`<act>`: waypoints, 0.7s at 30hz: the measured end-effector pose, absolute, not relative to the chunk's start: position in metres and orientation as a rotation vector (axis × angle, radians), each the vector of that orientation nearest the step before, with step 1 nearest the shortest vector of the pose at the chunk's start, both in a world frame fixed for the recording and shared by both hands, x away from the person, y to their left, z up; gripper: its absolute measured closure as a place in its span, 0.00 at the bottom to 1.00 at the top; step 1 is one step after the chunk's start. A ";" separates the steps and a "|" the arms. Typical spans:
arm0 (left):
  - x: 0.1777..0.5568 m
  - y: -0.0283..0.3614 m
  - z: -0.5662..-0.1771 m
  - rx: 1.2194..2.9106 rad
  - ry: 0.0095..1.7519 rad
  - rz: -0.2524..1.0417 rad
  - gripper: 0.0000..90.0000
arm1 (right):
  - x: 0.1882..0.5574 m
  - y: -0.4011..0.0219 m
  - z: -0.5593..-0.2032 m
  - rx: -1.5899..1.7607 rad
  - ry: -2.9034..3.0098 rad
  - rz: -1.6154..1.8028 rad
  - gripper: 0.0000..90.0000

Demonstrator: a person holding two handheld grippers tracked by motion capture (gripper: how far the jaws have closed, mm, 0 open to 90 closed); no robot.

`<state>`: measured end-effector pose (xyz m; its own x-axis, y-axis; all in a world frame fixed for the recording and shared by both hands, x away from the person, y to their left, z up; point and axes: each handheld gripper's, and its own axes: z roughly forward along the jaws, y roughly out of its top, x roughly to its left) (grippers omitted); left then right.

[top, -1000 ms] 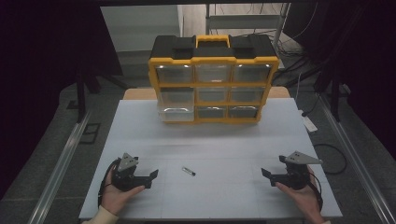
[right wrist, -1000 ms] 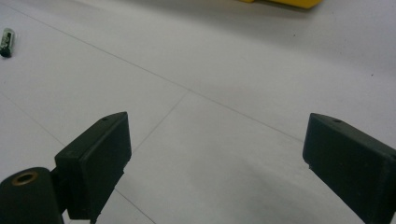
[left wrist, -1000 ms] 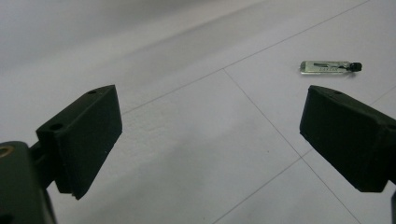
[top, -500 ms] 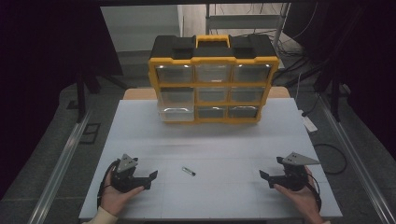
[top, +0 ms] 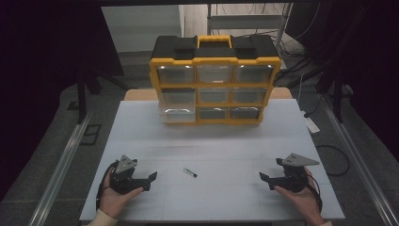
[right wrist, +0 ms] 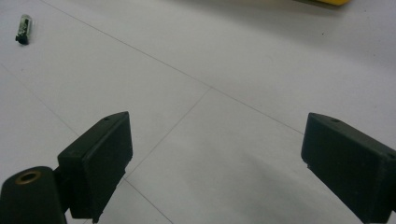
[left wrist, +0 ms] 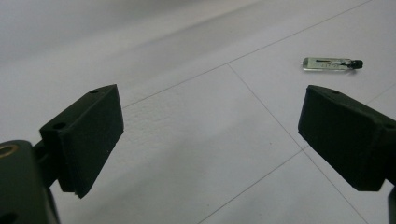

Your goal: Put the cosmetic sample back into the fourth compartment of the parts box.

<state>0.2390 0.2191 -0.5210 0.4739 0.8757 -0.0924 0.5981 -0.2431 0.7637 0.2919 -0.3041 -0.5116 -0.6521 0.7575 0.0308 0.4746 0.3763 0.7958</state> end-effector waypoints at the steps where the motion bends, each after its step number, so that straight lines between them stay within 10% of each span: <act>1: 0.239 0.219 -0.521 1.956 1.223 0.458 0.08 | 0.292 -0.304 -0.512 1.076 2.301 1.161 0.11; 21: 0.247 0.206 -0.512 1.978 1.197 0.442 0.11 | 0.288 -0.308 -0.509 1.076 2.259 1.169 0.12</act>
